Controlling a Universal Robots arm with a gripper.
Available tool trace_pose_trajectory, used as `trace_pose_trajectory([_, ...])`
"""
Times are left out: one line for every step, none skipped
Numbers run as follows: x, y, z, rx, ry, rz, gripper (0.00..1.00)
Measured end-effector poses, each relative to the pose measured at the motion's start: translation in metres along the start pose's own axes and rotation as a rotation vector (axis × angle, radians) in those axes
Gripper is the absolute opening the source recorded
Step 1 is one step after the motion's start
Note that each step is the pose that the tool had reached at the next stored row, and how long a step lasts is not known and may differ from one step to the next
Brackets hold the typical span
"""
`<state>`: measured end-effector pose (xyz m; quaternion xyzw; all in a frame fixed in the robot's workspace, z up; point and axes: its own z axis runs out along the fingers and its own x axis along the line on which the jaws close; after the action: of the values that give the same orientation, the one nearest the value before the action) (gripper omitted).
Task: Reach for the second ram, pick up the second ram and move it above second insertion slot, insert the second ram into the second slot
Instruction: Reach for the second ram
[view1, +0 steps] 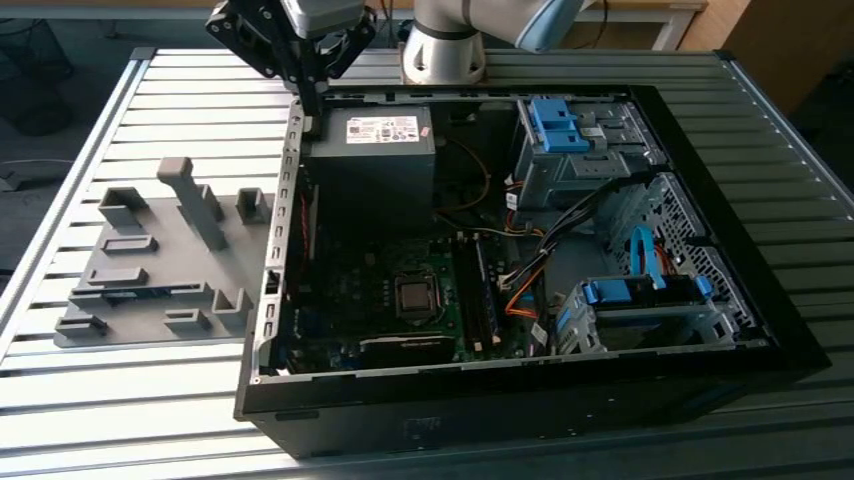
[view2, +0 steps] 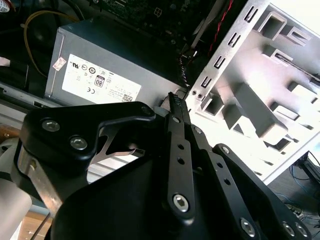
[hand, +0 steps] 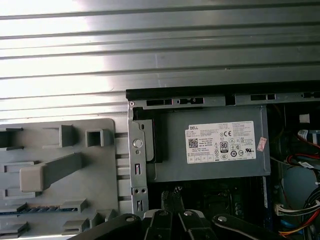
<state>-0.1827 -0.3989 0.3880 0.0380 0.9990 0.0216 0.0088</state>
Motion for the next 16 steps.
trace_pose_trajectory([0.0004,0.0,0.0,0.0001,0.0002,0.0,0.11])
trace_pose_trajectory([0.0008,-0.0001,0.0001,0.0001,0.0002,0.0,0.11])
trace_pose_trajectory([0.0013,-0.0001,0.0001,0.0001,0.0003,0.0,0.11])
trace_pose_trajectory([0.0018,-0.0001,0.0002,0.0001,0.0004,0.0,0.11])
trace_pose_trajectory([0.0022,-0.0002,0.0002,0.0001,0.0005,0.0,0.11])
trace_pose_trajectory([0.0026,-0.0002,0.0003,0.0001,0.0006,0.0,0.11])
trace_pose_trajectory([0.003,-0.0002,0.0003,0.0001,0.0008,0.0,0.11])
trace_pose_trajectory([0.0034,-0.0003,0.0004,0.0001,0.0009,0.0,0.11])
trace_pose_trajectory([0.0038,-0.0003,0.0004,0.0002,0.001,0.0,0.11])
trace_pose_trajectory([0.0042,-0.0004,0.0005,0.0001,0.0011,0.0,0.11])
trace_pose_trajectory([0.0047,-0.0004,0.0006,0.0001,0.0012,0.0,0.11])
trace_pose_trajectory([0.0051,-0.0004,0.0006,0.0002,0.0014,0.0,0.11])
trace_pose_trajectory([0.0055,-0.0004,0.0007,0.0002,0.0015,0.0,0.11])
trace_pose_trajectory([0.0059,-0.0005,0.0007,0.0002,0.0016,0.0,0.11])
trace_pose_trajectory([0.0063,-0.0005,0.0008,0.0002,0.0017,0.0,0.11])
trace_pose_trajectory([0.0067,-0.0006,0.0008,0.0002,0.0019,0.0,0.11])
